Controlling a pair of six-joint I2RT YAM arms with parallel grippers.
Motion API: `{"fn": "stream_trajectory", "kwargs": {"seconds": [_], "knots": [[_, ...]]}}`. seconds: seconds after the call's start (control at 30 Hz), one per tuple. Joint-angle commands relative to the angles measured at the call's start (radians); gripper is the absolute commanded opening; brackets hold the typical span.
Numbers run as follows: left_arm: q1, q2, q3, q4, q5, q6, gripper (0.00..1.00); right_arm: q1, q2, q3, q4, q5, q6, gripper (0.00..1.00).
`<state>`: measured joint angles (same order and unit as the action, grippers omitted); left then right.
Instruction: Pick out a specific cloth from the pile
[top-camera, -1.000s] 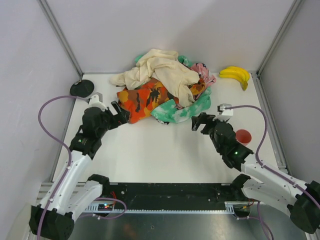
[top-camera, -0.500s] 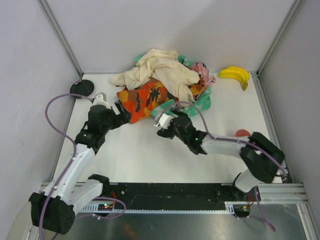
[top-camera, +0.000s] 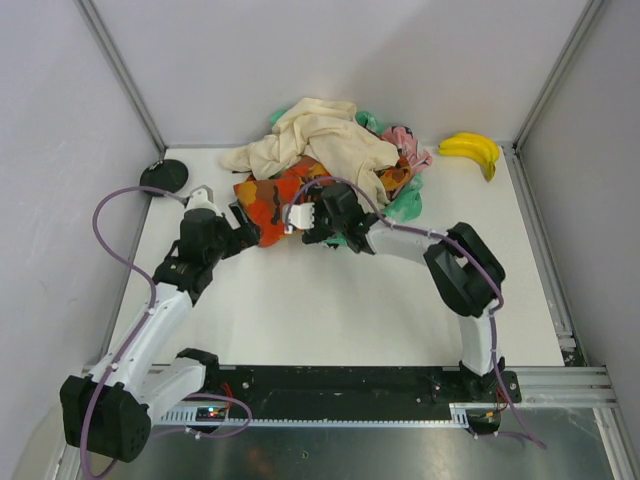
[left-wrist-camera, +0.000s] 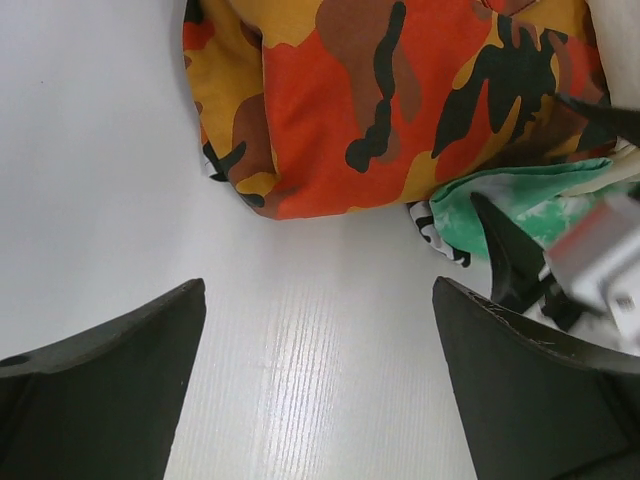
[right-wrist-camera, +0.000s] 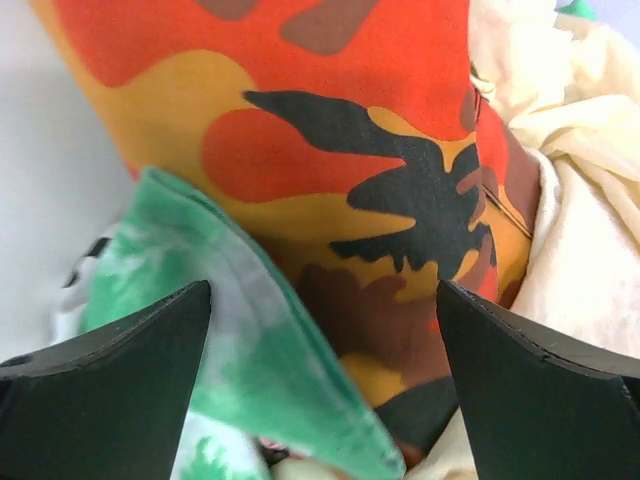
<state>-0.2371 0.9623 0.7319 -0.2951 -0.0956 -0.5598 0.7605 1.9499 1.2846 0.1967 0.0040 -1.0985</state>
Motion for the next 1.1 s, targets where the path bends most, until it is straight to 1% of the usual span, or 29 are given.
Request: {"fn": "stream_trajectory", "kwargs": {"seconds": [0.0, 0.03, 0.1, 0.2, 0.3, 0.33, 0.4, 0.47, 0.5, 0.53, 0.57, 0.6, 0.63, 0.67, 0.7, 0.77, 0.83, 1.0, 1.07], "knots": [[0.005, -0.016, -0.005, 0.041, -0.048, 0.006, 1.00, -0.047, 0.143, 0.217, -0.303, -0.042, -0.053, 0.99], [0.006, -0.017, -0.006, 0.041, -0.053, 0.007, 1.00, -0.054, 0.172, 0.266, -0.366, -0.038, -0.050, 0.99], [0.007, -0.013, -0.004, 0.044, -0.056, 0.009, 1.00, -0.063, 0.223, 0.333, -0.431, -0.036, -0.058, 0.99], [0.007, 0.003, 0.000, 0.045, -0.054, 0.009, 1.00, -0.072, 0.305, 0.438, -0.492, -0.036, -0.071, 0.99], [0.008, 0.018, 0.006, 0.046, -0.053, 0.009, 1.00, -0.078, 0.387, 0.559, -0.535, -0.010, -0.077, 0.99], [0.008, 0.022, 0.008, 0.046, -0.055, 0.009, 1.00, -0.080, 0.417, 0.587, -0.532, 0.022, -0.081, 0.99], [0.008, 0.025, 0.010, 0.046, -0.062, 0.009, 1.00, -0.085, 0.465, 0.646, -0.523, 0.067, -0.083, 0.91], [0.010, 0.026, 0.010, 0.046, -0.072, 0.008, 1.00, -0.091, 0.499, 0.691, -0.485, 0.111, -0.074, 0.69], [0.010, 0.026, 0.010, 0.046, -0.078, 0.008, 1.00, -0.092, 0.509, 0.701, -0.458, 0.135, -0.076, 0.56], [0.010, 0.026, 0.011, 0.046, -0.083, 0.008, 1.00, -0.092, 0.513, 0.701, -0.402, 0.170, -0.079, 0.43], [0.010, 0.026, 0.011, 0.047, -0.086, 0.008, 1.00, -0.093, 0.509, 0.696, -0.349, 0.198, -0.082, 0.34], [0.011, 0.026, 0.012, 0.048, -0.089, 0.007, 1.00, -0.093, 0.503, 0.687, -0.257, 0.234, -0.083, 0.17], [0.010, 0.029, 0.014, 0.049, -0.089, 0.006, 1.00, -0.093, 0.494, 0.682, -0.184, 0.265, -0.078, 0.08], [0.011, 0.032, 0.017, 0.051, -0.089, 0.006, 1.00, -0.093, 0.485, 0.678, -0.081, 0.298, -0.074, 0.04], [0.011, 0.036, 0.019, 0.052, -0.086, 0.006, 1.00, -0.093, 0.470, 0.677, 0.016, 0.324, -0.069, 0.02], [0.011, 0.051, 0.023, 0.056, -0.079, 0.009, 1.00, -0.095, 0.445, 0.690, 0.159, 0.362, -0.054, 0.01], [0.011, 0.064, 0.028, 0.061, -0.070, 0.011, 1.00, -0.099, 0.431, 0.728, 0.270, 0.402, -0.024, 0.00], [0.012, 0.101, 0.037, 0.094, -0.039, 0.016, 1.00, -0.131, 0.445, 0.864, 0.475, 0.508, 0.014, 0.00], [0.012, 0.124, 0.043, 0.113, -0.021, 0.018, 1.00, -0.153, 0.467, 0.962, 0.481, 0.553, 0.054, 0.00]]}}
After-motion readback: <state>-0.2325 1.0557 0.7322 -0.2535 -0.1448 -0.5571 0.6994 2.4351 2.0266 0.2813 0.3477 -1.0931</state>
